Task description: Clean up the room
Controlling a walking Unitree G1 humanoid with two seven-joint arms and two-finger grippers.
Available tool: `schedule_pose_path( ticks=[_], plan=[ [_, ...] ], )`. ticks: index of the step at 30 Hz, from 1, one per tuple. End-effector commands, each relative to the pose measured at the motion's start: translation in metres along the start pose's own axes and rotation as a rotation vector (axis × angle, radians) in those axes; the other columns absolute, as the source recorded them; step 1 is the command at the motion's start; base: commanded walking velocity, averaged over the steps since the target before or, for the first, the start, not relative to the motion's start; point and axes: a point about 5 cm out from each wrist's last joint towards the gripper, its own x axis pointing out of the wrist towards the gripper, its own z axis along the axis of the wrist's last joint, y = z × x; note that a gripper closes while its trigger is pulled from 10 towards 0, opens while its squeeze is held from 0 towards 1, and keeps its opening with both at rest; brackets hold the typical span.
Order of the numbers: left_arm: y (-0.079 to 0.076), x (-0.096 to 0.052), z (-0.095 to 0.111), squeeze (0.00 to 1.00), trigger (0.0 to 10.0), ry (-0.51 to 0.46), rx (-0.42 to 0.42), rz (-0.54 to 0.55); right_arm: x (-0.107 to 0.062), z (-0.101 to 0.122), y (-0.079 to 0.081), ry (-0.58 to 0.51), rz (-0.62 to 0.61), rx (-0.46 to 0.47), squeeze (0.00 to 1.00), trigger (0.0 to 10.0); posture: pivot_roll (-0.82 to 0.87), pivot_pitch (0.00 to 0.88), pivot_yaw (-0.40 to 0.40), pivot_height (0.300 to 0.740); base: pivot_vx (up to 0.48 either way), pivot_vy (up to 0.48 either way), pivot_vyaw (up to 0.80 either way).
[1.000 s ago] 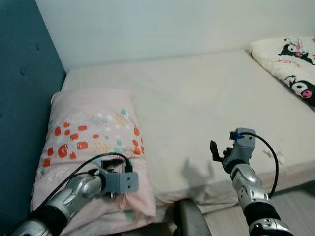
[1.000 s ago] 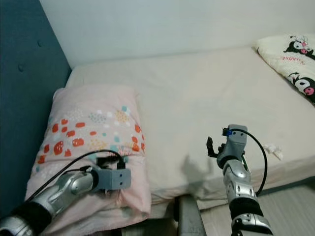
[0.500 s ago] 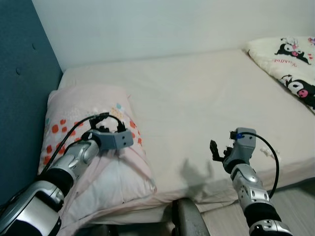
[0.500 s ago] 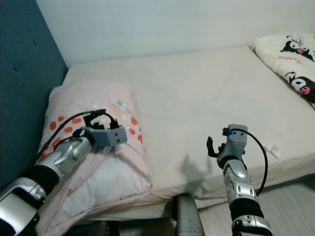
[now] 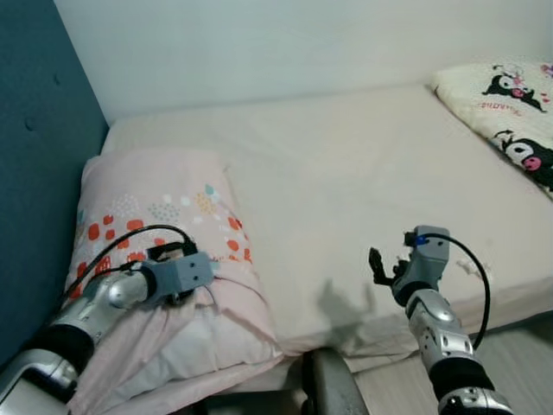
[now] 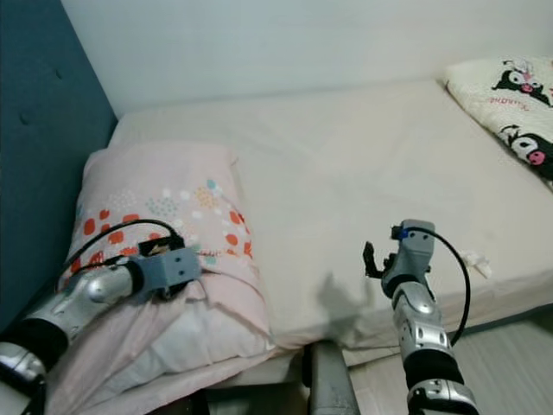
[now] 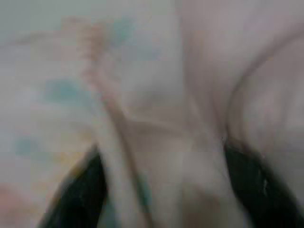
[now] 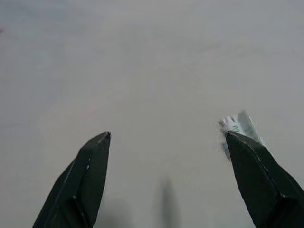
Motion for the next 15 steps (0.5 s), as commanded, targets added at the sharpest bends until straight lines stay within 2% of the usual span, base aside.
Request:
schedule_pose_path(
  ticks=[1,2,3,4,5,6,7,9,10,12,15],
  plan=[
    [-0.021,-0.01,-0.012,0.0,10.0,0.045,-0.066,-0.19,0.0,-0.005,0.001,0.024,0.004,0.002,0.0,10.0,-0.11,0.132,-0.023,0.605,0.0,0.0,0.0],
    [-0.021,-0.01,-0.012,0.0,10.0,0.045,-0.066,-0.19,0.0,-0.005,0.001,0.024,0.004,0.002,0.0,10.0,-0.11,0.132,-0.023,0.605,0.0,0.0,0.0],
    [-0.041,-0.026,-0.014,0.0,10.0,0.057,-0.122,-0.338,0.001,-0.004,0.003,0.024,0.009,0.0,0.0,10.0,-0.1,0.126,-0.023,0.605,0.0,0.0,0.0],
    [-0.041,-0.026,-0.014,0.0,10.0,0.057,-0.122,-0.338,0.001,-0.004,0.003,0.024,0.009,0.0,0.0,10.0,-0.1,0.126,-0.023,0.605,0.0,0.0,0.0],
    [-0.061,-0.036,-0.013,0.0,10.0,0.049,-0.163,-0.464,0.002,-0.003,0.004,0.023,0.013,0.0,0.0,10.0,-0.09,0.124,-0.022,0.605,0.0,0.0,0.0],
    [-0.061,-0.036,-0.013,0.0,10.0,0.049,-0.163,-0.464,0.002,-0.003,0.004,0.023,0.013,0.0,0.0,10.0,-0.09,0.124,-0.022,0.605,0.0,0.0,0.0],
    [-0.081,-0.042,-0.011,0.0,10.0,0.041,-0.197,-0.574,0.003,-0.003,0.005,0.023,0.016,-0.001,0.0,10.0,-0.09,0.122,-0.022,0.605,0.0,0.0,0.0],
    [-0.11,-0.048,-0.01,0.0,10.0,0.037,-0.235,-0.723,0.003,-0.002,0.006,0.024,0.019,-0.002,0.0,10.0,-0.1,0.121,-0.024,0.605,0.0,0.0,0.0],
    [-0.11,-0.048,-0.01,0.0,10.0,0.037,-0.235,-0.723,0.003,-0.002,0.006,0.024,0.019,-0.002,0.0,10.0,-0.1,0.121,-0.024,0.605,0.0,0.0,0.0],
    [-0.123,-0.053,-0.009,0.0,10.0,0.034,-0.26,-0.788,0.003,-0.002,0.005,0.025,0.019,-0.003,0.0,10.0,-0.1,0.121,-0.025,0.605,0.0,0.0,0.0],
    [-0.123,-0.056,0.003,0.0,10.0,-0.009,-0.299,-0.804,0.004,-0.001,0.002,0.026,0.015,-0.006,0.0,10.0,-0.09,0.121,-0.026,0.605,0.0,0.0,0.0]
  ],
)
